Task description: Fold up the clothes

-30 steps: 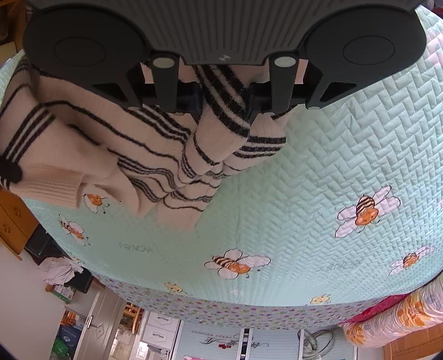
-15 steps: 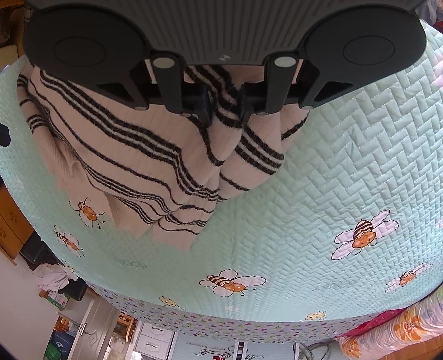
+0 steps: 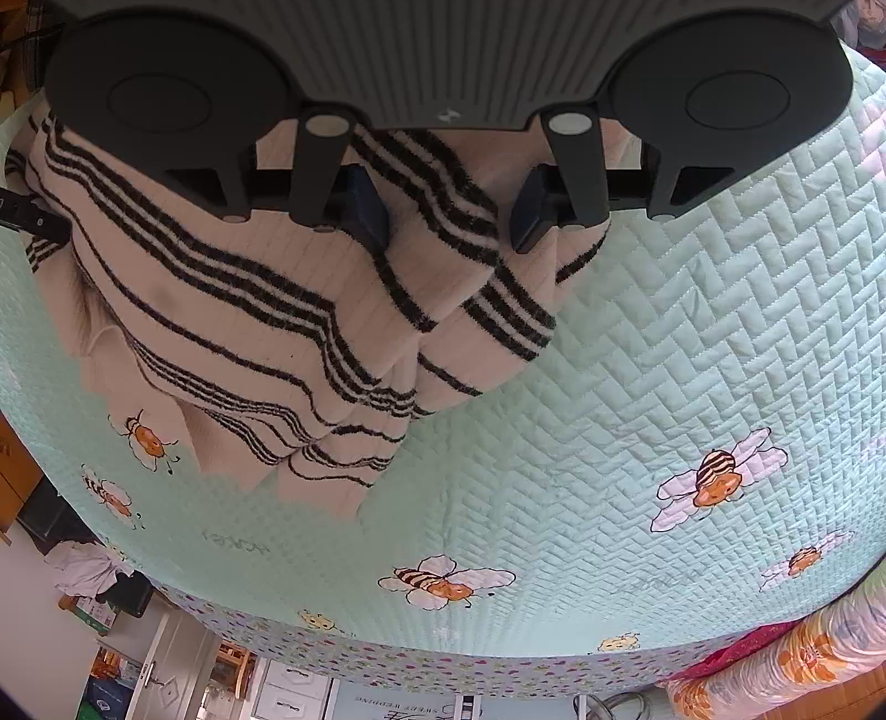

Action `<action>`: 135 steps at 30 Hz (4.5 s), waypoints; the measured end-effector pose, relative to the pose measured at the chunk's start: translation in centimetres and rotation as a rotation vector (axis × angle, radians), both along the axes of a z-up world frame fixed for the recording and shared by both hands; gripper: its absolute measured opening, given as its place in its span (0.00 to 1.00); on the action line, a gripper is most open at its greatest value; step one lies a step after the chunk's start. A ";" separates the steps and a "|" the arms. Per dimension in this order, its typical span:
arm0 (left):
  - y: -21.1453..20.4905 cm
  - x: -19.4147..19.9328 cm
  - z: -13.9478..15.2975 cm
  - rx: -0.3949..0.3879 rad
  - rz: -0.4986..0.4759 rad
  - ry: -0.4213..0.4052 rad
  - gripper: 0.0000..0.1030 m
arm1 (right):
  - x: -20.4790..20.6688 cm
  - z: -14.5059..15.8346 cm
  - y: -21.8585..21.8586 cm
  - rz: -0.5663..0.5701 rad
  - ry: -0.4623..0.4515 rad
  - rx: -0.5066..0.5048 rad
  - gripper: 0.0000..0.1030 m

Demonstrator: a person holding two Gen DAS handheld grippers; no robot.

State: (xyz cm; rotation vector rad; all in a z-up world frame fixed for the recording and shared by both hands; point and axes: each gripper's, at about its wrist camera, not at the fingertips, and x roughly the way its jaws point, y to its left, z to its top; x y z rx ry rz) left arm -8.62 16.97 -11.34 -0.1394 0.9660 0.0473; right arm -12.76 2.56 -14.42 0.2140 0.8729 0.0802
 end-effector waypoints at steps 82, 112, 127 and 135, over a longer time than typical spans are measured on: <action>0.4 0.5 1.3 0.169 0.061 -0.070 0.52 | 4.0 6.3 5.2 -0.029 -0.362 -0.296 0.10; -8.6 8.1 -1.1 0.205 -0.092 -0.044 0.57 | 4.8 -3.0 0.8 -0.181 -0.290 -0.050 0.60; -3.1 4.1 -1.6 -0.164 0.136 0.033 0.64 | 4.7 -3.1 0.0 -0.179 -0.299 -0.012 0.61; -2.6 6.3 -4.0 -0.384 0.221 0.107 0.65 | 3.5 -2.0 -1.1 -0.198 -0.250 0.082 0.69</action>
